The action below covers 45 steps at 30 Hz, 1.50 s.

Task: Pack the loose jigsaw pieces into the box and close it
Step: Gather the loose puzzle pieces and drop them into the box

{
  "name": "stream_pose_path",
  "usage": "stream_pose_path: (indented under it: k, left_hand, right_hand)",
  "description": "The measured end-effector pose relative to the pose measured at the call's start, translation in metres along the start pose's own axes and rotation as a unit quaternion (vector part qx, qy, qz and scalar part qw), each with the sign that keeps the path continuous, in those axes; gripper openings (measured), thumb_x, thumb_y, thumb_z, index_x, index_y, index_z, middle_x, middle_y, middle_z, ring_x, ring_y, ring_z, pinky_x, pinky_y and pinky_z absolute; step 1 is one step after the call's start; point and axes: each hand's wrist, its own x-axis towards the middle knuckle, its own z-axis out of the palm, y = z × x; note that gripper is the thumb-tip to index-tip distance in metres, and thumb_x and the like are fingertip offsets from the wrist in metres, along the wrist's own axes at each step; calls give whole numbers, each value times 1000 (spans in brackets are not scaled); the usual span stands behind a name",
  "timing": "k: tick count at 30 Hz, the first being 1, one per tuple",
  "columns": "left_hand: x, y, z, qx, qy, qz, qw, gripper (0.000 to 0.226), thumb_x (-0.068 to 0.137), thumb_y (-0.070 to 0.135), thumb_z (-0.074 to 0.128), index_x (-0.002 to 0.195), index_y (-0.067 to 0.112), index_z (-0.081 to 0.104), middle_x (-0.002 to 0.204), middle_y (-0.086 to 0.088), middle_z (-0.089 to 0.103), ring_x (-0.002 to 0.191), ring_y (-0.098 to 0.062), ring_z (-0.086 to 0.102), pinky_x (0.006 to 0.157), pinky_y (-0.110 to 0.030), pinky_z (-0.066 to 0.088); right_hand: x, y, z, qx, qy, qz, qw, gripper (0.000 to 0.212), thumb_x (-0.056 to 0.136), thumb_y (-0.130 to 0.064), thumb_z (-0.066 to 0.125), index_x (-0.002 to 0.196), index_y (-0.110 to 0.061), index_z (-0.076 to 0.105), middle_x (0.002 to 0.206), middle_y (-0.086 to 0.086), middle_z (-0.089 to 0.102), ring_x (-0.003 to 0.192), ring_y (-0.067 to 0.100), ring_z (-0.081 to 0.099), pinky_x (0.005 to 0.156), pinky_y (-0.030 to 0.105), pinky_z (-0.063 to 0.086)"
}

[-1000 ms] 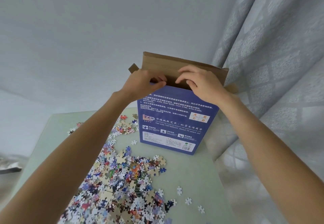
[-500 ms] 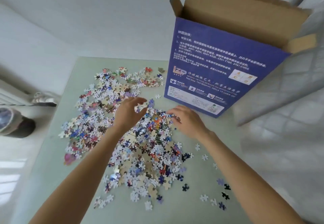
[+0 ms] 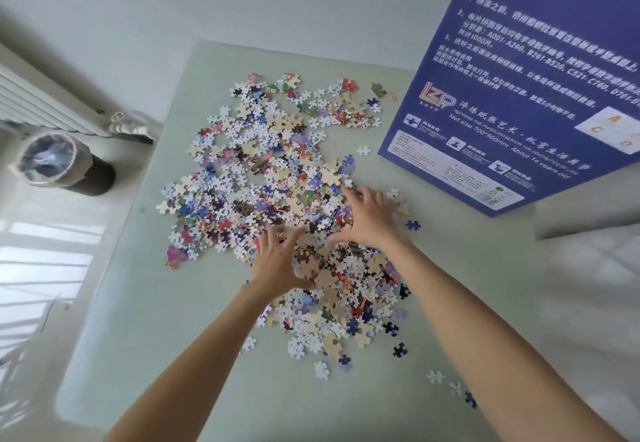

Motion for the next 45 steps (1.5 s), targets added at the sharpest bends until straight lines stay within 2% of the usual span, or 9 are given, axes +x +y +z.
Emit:
stream_pose_path:
  k: [6, 13, 18, 20, 23, 27, 31, 39, 45]
  left_hand:
    - [1, 3, -4, -106, 4, 0, 994, 91, 59, 33, 83, 136, 33, 33, 138, -11, 26, 98, -14, 48, 96, -32, 42]
    - [-9, 5, -12, -177, 59, 16, 982, 63, 67, 27, 79, 123, 18, 51, 126, -8, 45, 81, -10, 53, 85, -23, 45]
    - [-10, 2, -13, -190, 51, 4, 980, 47, 73, 27, 74, 111, 9, 54, 99, -4, 64, 83, -12, 60, 73, -15, 43]
    - [-10, 2, -11, -185, 40, -7, 982, 45, 75, 28, 72, 112, 9, 54, 96, -5, 66, 77, -12, 60, 67, -14, 43]
    - [-10, 1, -7, -156, 20, -24, 987, 49, 78, 29, 70, 118, 7, 51, 98, -8, 66, 71, -13, 59, 68, -20, 49]
    - [-12, 0, -7, -153, 19, -6, 988, 44, 80, 24, 69, 119, 10, 54, 111, -9, 66, 72, -12, 58, 75, -23, 51]
    - [-15, -5, -13, -183, 42, -7, 982, 41, 83, 21, 65, 121, 9, 54, 107, -9, 67, 67, -12, 59, 67, -20, 49]
    - [-27, -23, -23, -248, 127, 7, 960, 32, 82, 25, 67, 111, 14, 65, 95, -3, 71, 74, -14, 63, 67, -20, 48]
    - [-37, -20, -28, -294, 154, -2, 943, 28, 82, 27, 67, 107, 14, 66, 86, 5, 65, 75, -12, 58, 65, -21, 42]
  right_hand:
    - [-22, -9, 19, 131, 40, -1, 991, 72, 68, -41, 77, 127, -18, 42, 128, 10, 46, 109, 22, 49, 90, 31, 46]
    - [-33, -10, 10, 187, 65, -12, 980, 46, 78, -23, 73, 116, -18, 48, 128, 3, 55, 105, 19, 57, 78, 23, 39]
    - [-41, -4, 2, 166, 128, -28, 977, 31, 86, -16, 64, 115, -20, 54, 112, 1, 65, 52, 1, 45, 49, 14, 35]
    - [-44, -2, 4, 141, 137, -26, 980, 34, 88, -12, 61, 118, -22, 51, 95, 0, 66, 47, 0, 41, 44, 15, 32]
    - [-49, -2, 8, 100, 133, -22, 986, 42, 89, -10, 60, 126, -20, 46, 86, -1, 62, 50, -2, 39, 47, 14, 33]
    - [-52, -6, 11, 89, 133, -34, 987, 39, 88, -8, 60, 125, -16, 53, 123, 3, 60, 64, 0, 44, 62, 15, 38]
    - [-60, -7, 7, 113, 160, -36, 980, 35, 87, -9, 62, 120, -15, 55, 107, 6, 67, 78, 12, 60, 68, 20, 47]
    - [-82, -12, 3, 136, 250, -56, 957, 32, 83, -14, 69, 113, -17, 61, 63, -12, 53, 50, 2, 41, 72, 34, 52]
    - [-100, -12, -8, 264, 222, 50, 937, 35, 87, -25, 64, 120, -17, 57, 92, 4, 70, 44, 6, 43, 58, 25, 46]
